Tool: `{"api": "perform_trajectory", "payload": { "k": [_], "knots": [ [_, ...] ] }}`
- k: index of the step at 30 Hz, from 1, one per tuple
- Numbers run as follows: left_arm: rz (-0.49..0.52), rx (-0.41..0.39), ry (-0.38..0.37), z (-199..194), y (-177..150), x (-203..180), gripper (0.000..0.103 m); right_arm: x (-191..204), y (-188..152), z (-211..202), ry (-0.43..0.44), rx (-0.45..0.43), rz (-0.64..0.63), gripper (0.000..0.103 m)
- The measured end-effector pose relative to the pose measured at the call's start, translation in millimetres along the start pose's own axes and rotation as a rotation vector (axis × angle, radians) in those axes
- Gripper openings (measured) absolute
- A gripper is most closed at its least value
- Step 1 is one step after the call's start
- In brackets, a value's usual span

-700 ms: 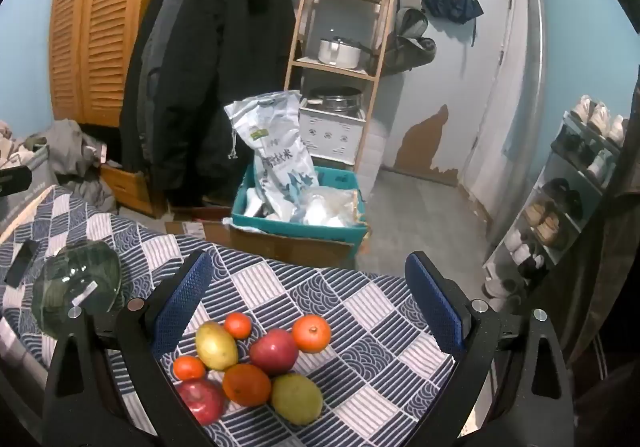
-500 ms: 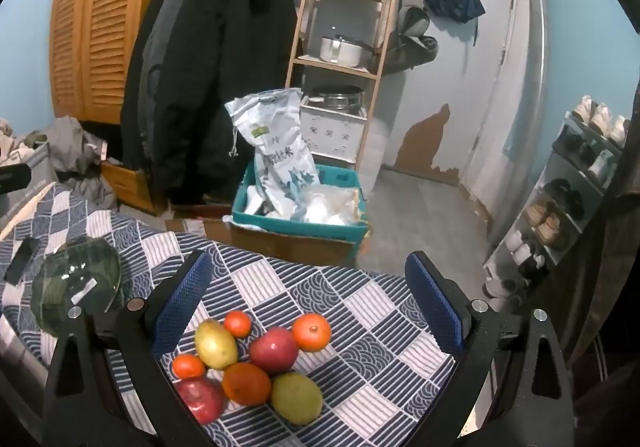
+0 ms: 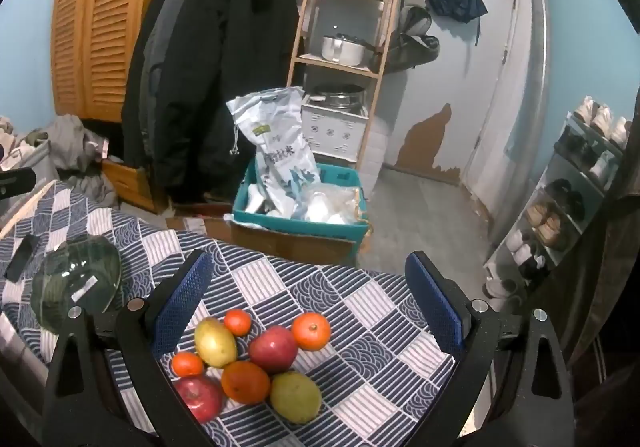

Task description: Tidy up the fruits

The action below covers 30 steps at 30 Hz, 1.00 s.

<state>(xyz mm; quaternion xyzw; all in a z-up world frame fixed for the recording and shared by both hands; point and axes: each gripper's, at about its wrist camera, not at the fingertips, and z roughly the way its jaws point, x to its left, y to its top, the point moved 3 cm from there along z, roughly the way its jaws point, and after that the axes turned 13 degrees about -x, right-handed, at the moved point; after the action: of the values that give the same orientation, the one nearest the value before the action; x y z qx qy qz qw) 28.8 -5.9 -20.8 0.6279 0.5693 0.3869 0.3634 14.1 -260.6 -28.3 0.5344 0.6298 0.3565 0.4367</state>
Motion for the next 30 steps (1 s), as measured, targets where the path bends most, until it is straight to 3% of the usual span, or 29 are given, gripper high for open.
{"api": "perform_trajectory", "payload": {
  "k": [30],
  "knots": [
    [0.002,0.004,-0.003,-3.8,-6.2,-3.2,0.102,5.4,-0.5,2.1,-0.001,0.004,-0.012,0.095]
  ]
}}
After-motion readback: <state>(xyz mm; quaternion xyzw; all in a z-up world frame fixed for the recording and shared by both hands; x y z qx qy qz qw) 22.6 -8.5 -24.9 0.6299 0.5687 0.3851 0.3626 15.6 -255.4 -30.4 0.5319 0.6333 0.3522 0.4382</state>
